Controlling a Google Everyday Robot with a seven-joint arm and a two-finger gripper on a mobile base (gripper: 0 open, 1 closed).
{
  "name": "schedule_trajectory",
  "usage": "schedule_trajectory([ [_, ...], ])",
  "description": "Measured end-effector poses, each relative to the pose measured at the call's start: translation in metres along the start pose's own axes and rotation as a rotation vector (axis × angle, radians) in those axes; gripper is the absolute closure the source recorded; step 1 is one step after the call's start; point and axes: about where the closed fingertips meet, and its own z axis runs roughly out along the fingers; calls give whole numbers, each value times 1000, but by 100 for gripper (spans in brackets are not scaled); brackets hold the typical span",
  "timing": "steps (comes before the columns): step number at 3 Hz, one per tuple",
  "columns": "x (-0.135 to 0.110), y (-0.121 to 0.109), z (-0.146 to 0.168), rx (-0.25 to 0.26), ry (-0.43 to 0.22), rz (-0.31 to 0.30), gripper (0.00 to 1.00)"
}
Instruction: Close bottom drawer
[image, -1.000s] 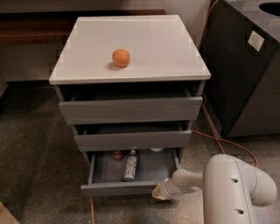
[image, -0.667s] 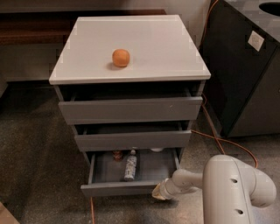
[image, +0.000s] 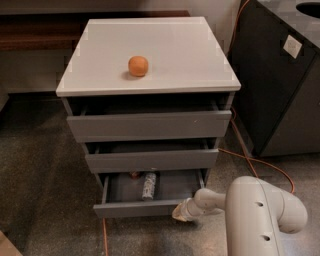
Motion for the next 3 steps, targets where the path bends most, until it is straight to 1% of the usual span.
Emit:
schedule_trajectory([
  [2, -5, -40, 4, 55, -16, 15, 100],
  [3, -6, -70, 6, 94, -35, 37, 100],
])
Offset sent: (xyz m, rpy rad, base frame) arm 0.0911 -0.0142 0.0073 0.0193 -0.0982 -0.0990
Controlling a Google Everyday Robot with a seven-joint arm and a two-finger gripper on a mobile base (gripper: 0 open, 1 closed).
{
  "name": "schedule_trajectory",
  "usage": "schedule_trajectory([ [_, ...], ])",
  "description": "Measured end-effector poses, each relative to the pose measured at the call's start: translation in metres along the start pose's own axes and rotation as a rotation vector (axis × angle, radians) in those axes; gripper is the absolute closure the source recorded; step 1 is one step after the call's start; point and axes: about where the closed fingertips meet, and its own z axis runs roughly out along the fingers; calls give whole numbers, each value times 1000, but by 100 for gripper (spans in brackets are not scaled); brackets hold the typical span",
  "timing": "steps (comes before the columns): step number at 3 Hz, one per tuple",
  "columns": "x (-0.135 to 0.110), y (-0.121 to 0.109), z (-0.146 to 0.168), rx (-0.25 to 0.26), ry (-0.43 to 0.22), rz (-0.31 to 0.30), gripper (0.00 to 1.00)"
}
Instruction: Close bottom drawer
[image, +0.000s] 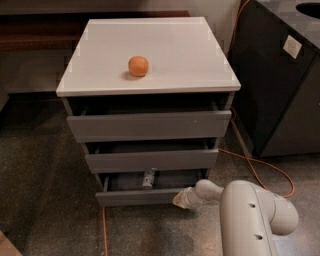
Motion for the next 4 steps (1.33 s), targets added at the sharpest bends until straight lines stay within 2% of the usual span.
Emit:
schedule_trajectory([
  [2, -2, -44, 14, 46, -14, 26, 100],
  [3, -4, -57, 18, 60, -17, 30, 100],
  [4, -5, -60, 18, 63, -31, 26, 100],
])
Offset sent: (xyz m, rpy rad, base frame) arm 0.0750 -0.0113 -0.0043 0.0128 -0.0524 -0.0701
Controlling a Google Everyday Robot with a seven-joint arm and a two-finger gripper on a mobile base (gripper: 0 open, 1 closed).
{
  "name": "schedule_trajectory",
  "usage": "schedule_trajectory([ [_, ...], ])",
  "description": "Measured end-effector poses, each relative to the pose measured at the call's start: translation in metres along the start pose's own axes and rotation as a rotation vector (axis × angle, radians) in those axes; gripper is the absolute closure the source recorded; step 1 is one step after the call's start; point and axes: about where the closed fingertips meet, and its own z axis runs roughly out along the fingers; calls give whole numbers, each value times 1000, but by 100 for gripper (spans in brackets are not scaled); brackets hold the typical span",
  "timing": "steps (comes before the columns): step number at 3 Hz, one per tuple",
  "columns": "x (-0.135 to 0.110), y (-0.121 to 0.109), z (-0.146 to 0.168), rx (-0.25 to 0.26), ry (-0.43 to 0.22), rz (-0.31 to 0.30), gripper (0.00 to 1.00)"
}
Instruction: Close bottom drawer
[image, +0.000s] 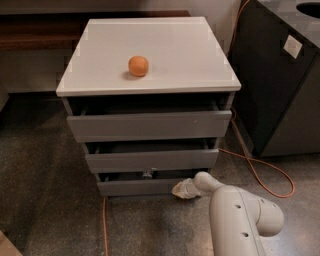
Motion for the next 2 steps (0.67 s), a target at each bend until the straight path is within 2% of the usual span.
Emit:
schedule_trajectory([
  [1, 1, 15, -6, -19, -18, -8, 100],
  [2, 2, 47, -18, -62, -36, -12, 100],
])
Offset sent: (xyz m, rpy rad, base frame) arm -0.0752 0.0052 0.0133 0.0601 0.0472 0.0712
